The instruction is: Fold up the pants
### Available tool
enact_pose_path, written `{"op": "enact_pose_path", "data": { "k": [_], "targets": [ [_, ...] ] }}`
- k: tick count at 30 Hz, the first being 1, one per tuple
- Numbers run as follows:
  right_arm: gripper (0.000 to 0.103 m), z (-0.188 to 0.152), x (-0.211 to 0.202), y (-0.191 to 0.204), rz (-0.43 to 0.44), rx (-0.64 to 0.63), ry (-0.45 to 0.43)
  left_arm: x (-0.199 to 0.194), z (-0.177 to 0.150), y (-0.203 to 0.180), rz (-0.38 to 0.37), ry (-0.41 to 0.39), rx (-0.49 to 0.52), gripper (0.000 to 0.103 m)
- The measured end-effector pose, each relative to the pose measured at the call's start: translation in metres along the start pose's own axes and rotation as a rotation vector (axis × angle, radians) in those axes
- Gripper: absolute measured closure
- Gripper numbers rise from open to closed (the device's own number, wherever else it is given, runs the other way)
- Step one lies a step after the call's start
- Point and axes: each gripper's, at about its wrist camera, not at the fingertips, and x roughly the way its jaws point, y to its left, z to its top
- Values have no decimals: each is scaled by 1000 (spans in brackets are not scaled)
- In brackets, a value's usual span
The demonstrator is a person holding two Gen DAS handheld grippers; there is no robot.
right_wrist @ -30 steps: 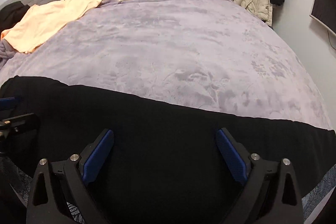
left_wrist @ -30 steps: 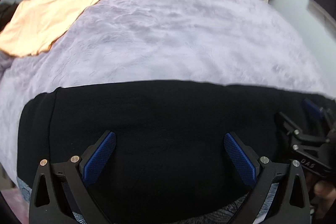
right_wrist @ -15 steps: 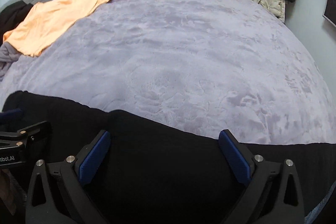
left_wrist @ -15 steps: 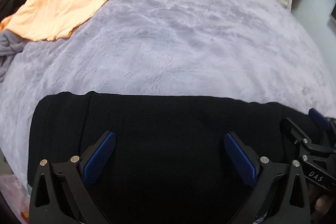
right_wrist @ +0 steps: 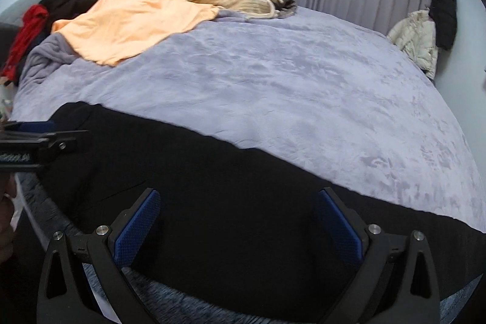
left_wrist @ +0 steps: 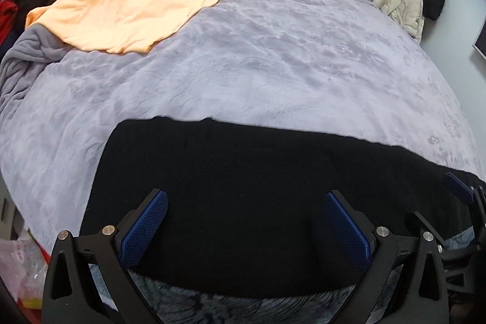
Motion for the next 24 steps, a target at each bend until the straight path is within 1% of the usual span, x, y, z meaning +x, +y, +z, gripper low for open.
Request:
{"op": "enact_pose_path", "data": {
  "k": [1,2,3,4,5,6,7,8,9,10,11,12,13,14,15,17,20,22,24],
  "targets": [
    [1,-8,0,9,26,-20,17,3,-8,4,4,28,6,0],
    [1,-16,4,18,25,-45,40,8,-15,7,12,52,15,0],
    [1,-26,11,26,0,-81,70,11,-22,9,21,53,30,0],
    [1,-36,16,31,-23,-100,83,13,-29,10,17,34,60,0],
    [1,-42,17,31,-33,-92,67,12,-34,6,34,16,100,0],
    [1,-43,14,29,-30,-68,53,9,-36,3,57,6,115,0],
    [1,-42,10,28,-27,-48,50,4,-36,2,63,-2,103,0],
    [1,-39,5,29,-10,-41,40,-3,-35,3,28,-7,79,0],
    [1,-38,-1,32,14,-39,26,-10,-34,6,-29,-20,58,0],
    [1,-38,-9,39,50,-57,-6,-15,-34,9,-44,-35,48,0],
    [1,-38,-13,47,69,-88,-27,-16,-35,10,-21,-45,43,0],
    [1,-40,-11,54,66,-121,-24,-11,-35,12,36,-34,48,0],
    [1,-43,-4,61,40,-158,4,1,-36,14,100,11,61,0],
    [1,-47,3,63,26,-174,33,9,-36,16,100,39,66,0],
    [1,-50,6,59,43,-156,46,8,-36,19,83,34,45,0],
    [1,-54,2,46,63,-102,41,4,-35,17,90,28,45,0],
    [1,-64,-9,12,20,-30,35,4,-35,20,79,27,30,0],
    [1,-74,-17,-19,7,58,30,1,-36,21,75,20,23,0],
    [1,-85,-27,-52,-35,142,21,0,-36,24,75,21,9,0]
  ]
}}
